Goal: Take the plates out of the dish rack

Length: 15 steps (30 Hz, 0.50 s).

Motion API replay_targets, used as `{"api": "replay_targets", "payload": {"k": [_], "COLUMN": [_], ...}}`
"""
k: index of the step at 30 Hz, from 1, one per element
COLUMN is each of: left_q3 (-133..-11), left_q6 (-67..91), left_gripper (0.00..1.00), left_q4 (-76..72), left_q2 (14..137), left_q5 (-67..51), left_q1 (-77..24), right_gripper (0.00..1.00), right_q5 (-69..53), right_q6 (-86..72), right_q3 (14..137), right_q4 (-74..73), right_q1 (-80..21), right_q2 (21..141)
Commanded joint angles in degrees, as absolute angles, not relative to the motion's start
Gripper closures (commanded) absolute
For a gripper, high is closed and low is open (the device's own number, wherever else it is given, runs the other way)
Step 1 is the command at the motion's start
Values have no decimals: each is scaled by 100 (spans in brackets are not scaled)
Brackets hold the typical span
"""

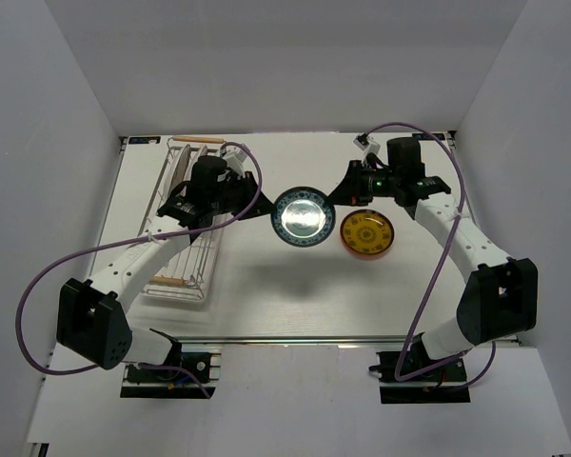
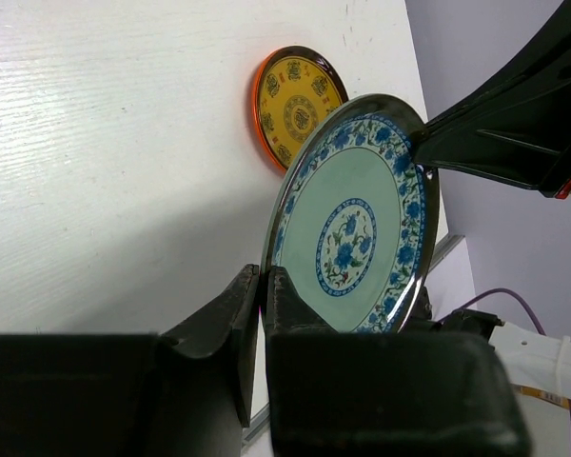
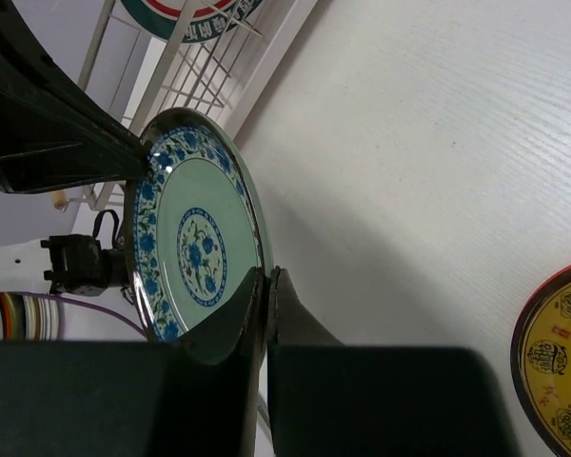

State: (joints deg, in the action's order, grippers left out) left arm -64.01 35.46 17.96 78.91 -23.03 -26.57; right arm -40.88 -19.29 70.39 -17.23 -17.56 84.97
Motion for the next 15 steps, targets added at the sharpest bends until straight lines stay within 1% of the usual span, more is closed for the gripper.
{"api": "replay_targets", "payload": {"k": [1, 3, 4, 5, 6, 9, 10, 12, 13, 15], "left_q3": [-6653, -6741, -6776, -6811, -6838, -6943, -6987, -7014, -7040, -7092], "left_q6": [3586, 3569, 3577, 3577, 3568, 3559, 3542, 3533, 3533, 3533], "left_gripper": [100, 100, 95, 85, 72, 62, 52, 43, 41, 30], "left_q4": [1608, 1722, 1749, 1784, 1828, 1872, 1872, 1872, 1872, 1985], "left_q2": [7778, 7831, 7857, 7936, 7971, 8120, 8156, 8226, 8227, 8297], "left_q5": [-2321, -2224, -2189, -2206, -2206, -2250, -2259, -2250, -2241, -2119], "left_q1": [-2769, -2769, -2769, -2769, -2769, -2769, -2769, -2769, -2769, -2769], "right_gripper": [100, 100, 100, 100, 100, 100, 100, 100, 100, 100], "right_q5": [-4343, -4149, -4096, -4044, -3878, -3657, -3648, -3612, -3595, -3569], "right_q6": [-1819, -1802, -1784, -1802, -1784, -1828, -1819, -1819, -1837, -1819], "right_q3": [6996, 6865, 6829, 6742, 6715, 6653, 6636, 6566, 6548, 6469], "right_q4": [-1714, -1635, -1617, -1582, -1591, -1608, -1661, -1644, -1687, -1688], "right_q1": [-1793, -1802, -1784, -1793, -1784, -1706, -1653, -1600, -1547, -1468], "right_q2": [8333, 8253, 8166, 8122, 8086, 8016, 7990, 7981, 7989, 7954]}}
